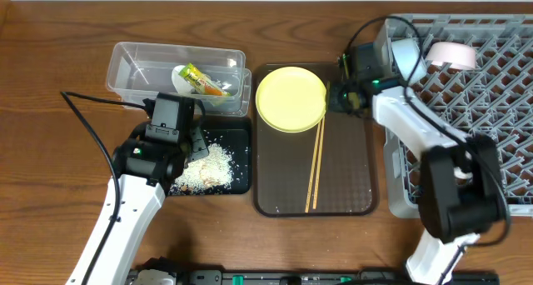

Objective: Sort waste into correct bins and load items into the dishwasher rack
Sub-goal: 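Reach the right gripper to the yellow plate and grasp its rim, then lift the yellow plate into the rack and stand it upright, release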

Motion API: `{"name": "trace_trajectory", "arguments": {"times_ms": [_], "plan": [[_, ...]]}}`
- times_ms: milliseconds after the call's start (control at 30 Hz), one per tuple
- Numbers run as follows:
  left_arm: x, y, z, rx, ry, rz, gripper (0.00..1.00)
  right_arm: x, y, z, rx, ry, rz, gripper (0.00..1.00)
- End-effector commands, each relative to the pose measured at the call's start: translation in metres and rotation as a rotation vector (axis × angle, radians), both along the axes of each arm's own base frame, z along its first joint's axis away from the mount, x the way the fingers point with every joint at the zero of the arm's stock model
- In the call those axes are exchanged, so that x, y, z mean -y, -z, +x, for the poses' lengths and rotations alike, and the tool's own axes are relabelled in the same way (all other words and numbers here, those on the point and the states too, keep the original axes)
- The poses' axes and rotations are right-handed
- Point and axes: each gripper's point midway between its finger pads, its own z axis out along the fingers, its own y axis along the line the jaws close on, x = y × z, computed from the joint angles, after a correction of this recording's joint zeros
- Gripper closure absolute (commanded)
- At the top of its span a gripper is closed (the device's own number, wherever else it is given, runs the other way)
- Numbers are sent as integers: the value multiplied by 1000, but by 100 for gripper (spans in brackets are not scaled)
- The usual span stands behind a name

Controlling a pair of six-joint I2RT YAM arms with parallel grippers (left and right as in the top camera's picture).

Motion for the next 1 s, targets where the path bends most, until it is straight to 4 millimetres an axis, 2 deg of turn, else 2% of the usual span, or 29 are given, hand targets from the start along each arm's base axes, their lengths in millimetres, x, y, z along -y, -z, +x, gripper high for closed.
{"name": "trace_trajectory", "arguments": {"times_ms": [0, 100, 200, 233, 367, 467, 633, 733, 833, 967], "plan": [[-3, 3, -1, -6, -13, 7, 48, -13, 24, -3, -34, 38, 6, 55], [-3, 3, -1, -6, -13, 7, 48, -21, 35, 0, -29, 28, 9, 58], [-3, 3, -1, -6, -13, 7, 48, -25, 38, 1, -26, 30, 15, 69], [-3, 3, -1, -6, -13, 7, 48, -27, 37, 2, -20, 28, 18, 78], [-3, 3, -1, -6, -13, 7, 48, -29, 30, 9, 16, 29, 31, 97], [-3, 3, -1, -6, -13, 7, 48, -25, 18, 17, 44, 40, 40, 99], [-3, 3, -1, -6, -13, 7, 48, 2, -35, 32, 169, 69, -7, 99], [-3, 3, -1, -6, -13, 7, 48, 30, -83, 35, 279, 88, -104, 99], [-3, 3, -1, -6, -13, 7, 48, 63, -129, 27, 363, 113, -228, 99], [-3, 3, -1, -6, -13, 7, 48, 111, -178, 8, 427, 157, -407, 99]]}}
